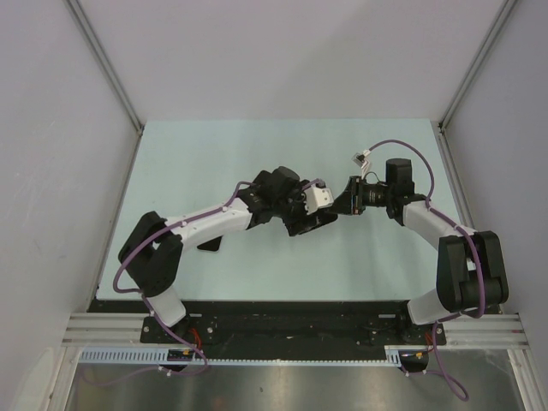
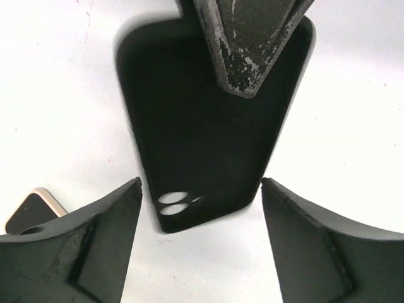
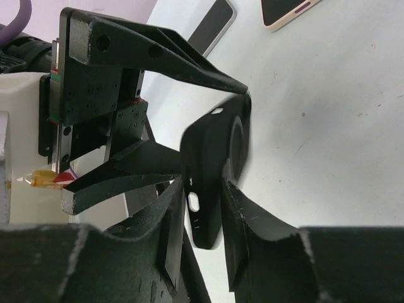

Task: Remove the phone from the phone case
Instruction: Place the phone case at the center of the board.

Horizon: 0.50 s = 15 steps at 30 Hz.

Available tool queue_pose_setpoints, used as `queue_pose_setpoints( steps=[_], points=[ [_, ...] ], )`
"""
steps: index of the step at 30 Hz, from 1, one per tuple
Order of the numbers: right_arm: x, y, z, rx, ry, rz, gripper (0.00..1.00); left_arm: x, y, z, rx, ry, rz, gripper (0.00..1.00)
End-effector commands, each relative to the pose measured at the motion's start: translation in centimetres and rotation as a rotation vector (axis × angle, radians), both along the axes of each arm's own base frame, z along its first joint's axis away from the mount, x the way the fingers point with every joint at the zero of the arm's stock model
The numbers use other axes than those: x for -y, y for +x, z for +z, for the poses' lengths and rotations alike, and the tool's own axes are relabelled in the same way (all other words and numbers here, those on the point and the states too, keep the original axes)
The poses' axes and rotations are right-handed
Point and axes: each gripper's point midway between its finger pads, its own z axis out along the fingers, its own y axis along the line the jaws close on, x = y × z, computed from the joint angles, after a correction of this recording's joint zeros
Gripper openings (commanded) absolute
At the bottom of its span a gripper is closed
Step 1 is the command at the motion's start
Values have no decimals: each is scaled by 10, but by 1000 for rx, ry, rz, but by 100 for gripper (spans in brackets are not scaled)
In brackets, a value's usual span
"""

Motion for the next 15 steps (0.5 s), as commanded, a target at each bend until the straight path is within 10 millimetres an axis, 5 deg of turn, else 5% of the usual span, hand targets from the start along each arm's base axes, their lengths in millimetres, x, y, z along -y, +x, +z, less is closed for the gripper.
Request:
queue_pose_setpoints(
  steps=[1, 5, 9, 15],
  points=[
    [-1, 3, 23, 89, 27, 21, 34, 7, -4, 29, 38, -78, -26, 73],
    [-1, 2, 22, 86, 27, 23, 27, 7, -7, 24, 22, -74, -30, 68],
    [3, 14, 12, 95, -23, -39, 31, 5, 2, 20, 25, -56, 20, 91],
    [12, 29, -4, 87, -80, -111, 32, -1, 13, 10, 12, -40, 57, 100]
  ],
)
